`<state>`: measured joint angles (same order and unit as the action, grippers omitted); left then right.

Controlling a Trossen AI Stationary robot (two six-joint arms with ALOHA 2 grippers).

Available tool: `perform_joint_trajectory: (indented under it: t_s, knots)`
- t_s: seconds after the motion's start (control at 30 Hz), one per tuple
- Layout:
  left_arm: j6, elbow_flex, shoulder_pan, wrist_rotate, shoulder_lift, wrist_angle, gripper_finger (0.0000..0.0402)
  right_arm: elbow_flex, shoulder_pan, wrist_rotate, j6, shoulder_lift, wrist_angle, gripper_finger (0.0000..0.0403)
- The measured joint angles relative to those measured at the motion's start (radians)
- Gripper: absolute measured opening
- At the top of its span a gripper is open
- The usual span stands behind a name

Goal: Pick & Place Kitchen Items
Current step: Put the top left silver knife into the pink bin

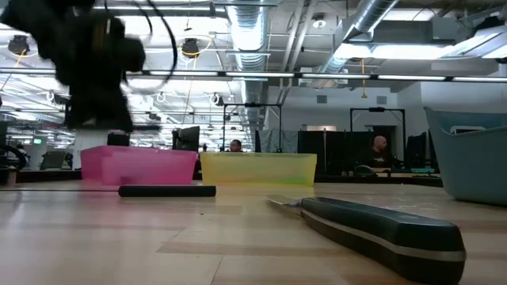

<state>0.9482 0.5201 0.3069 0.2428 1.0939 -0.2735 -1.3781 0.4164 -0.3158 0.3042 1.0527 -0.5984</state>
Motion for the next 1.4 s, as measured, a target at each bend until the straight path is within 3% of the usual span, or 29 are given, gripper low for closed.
perform_joint_trajectory:
  t_s: [0.23, 0.43, 0.63, 0.93, 1.03, 1.3, 1.4]
  knots:
    - [0.023, 0.002, 0.000, 0.004, -0.334, 0.265, 0.0027, 0.000, 0.000, 0.000, 0.000, 0.000, 0.000, 0.0202]
    - [-0.091, 0.003, 0.000, -0.018, -0.520, 0.566, 0.0027, 0.000, 0.000, 0.000, 0.000, 0.000, 0.000, 0.0202]
    - [-0.225, 0.005, 0.000, -0.090, -0.583, 0.801, 0.0027, 0.000, 0.000, 0.000, 0.000, 0.000, 0.000, 0.0202]
    - [-0.283, 0.005, 0.000, -0.068, -0.570, 0.805, 0.0028, 0.000, 0.000, 0.000, 0.000, 0.000, 0.000, 0.0202]
    - [-0.369, 0.005, 0.000, 0.077, -0.546, 0.805, 0.0028, 0.000, 0.000, 0.000, 0.000, 0.000, 0.000, 0.0202]
    - [-0.760, 0.005, -0.054, 0.775, -0.451, 0.787, 0.0028, 0.000, 0.000, 0.000, 0.000, 0.000, 0.001, 0.0202]
    - [-0.898, 0.005, -0.117, 0.941, -0.405, 0.768, 0.0028, 0.000, 0.000, 0.000, 0.000, 0.000, 0.001, 0.0202]
